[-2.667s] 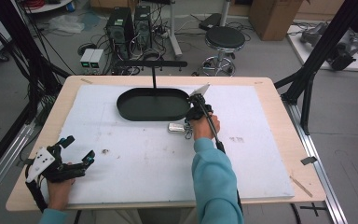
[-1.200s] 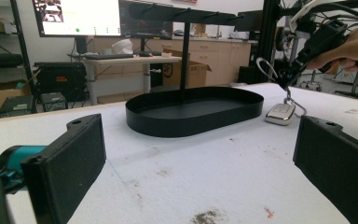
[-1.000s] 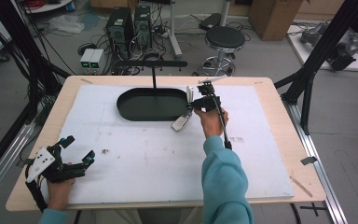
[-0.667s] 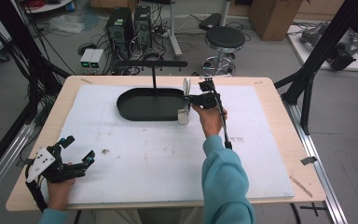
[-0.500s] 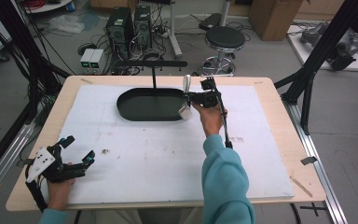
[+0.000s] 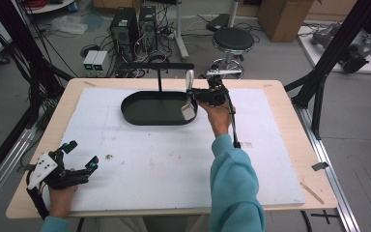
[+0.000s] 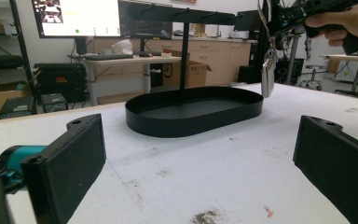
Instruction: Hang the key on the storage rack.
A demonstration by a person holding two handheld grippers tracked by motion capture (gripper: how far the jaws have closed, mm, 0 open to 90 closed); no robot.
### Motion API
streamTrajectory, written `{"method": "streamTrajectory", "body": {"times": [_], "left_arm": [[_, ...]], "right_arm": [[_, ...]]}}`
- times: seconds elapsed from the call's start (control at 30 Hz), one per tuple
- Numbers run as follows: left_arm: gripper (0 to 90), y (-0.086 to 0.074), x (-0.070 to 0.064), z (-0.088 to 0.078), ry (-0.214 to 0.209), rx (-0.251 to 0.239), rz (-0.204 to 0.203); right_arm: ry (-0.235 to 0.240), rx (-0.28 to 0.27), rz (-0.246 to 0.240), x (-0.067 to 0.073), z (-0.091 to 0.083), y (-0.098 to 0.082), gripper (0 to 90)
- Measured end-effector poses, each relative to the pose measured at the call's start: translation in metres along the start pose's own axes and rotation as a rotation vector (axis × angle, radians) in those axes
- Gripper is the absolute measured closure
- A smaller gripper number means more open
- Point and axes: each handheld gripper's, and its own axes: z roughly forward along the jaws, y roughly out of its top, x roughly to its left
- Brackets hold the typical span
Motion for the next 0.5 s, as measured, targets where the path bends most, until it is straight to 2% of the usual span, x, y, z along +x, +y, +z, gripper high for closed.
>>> {"method": "streamTrajectory", "body": {"times": [0.17, 0.3, 0.5], "left_arm": [[2.8, 0.000, 0.000, 0.000, 0.001, -0.001, 0.000], [2.8, 0.000, 0.000, 0.000, 0.001, 0.000, 0.001], [2.8, 0.000, 0.000, 0.000, 0.000, 0.001, 0.003]], "right_arm": [[0.045, -0.006, -0.046, -0.003, 0.003, 0.013, 74.4], [0.064, 0.014, -0.083, -0.005, 0.006, 0.020, 74.4], [0.104, 0.003, -0.094, -0.012, 0.009, 0.023, 74.4]]}}
